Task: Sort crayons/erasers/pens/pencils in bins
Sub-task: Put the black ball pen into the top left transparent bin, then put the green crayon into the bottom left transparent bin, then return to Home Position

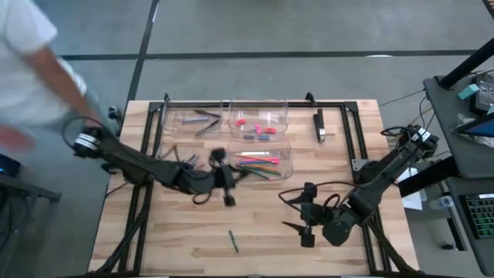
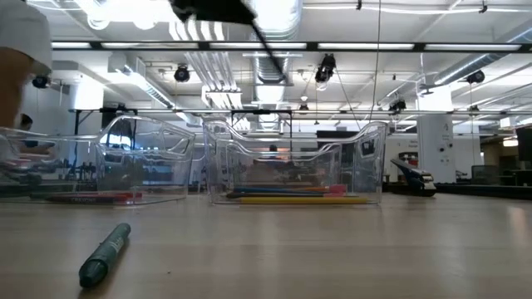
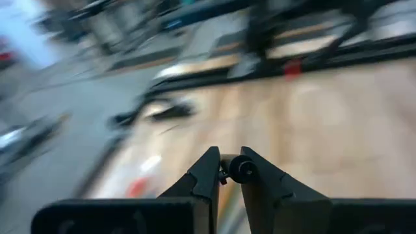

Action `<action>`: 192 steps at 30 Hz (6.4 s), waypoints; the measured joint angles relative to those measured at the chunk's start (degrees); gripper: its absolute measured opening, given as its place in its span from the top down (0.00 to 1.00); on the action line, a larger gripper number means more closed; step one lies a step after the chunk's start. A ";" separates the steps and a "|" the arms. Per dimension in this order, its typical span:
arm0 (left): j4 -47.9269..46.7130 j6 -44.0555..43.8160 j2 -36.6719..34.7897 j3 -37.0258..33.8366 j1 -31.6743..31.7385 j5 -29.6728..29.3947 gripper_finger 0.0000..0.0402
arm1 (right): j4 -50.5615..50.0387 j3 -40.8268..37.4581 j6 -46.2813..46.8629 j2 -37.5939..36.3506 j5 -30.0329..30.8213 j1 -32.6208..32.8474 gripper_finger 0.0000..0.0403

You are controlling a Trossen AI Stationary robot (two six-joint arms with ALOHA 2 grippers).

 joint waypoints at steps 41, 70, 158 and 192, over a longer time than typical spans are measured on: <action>-19.37 -22.86 -28.57 -19.07 47.68 15.54 0.76 | 0.32 -3.04 2.94 0.00 5.65 5.13 0.33; -17.41 -11.75 -7.75 -4.19 -15.56 9.01 0.39 | -0.15 -3.08 2.83 0.02 5.73 5.13 0.33; -29.50 -12.46 7.73 4.12 -12.35 17.35 0.99 | -0.11 -5.16 6.27 0.04 6.10 7.62 0.33; -51.70 -26.36 -24.40 -8.60 3.41 7.22 0.56 | 0.55 -5.33 -1.36 -0.52 3.29 5.38 0.34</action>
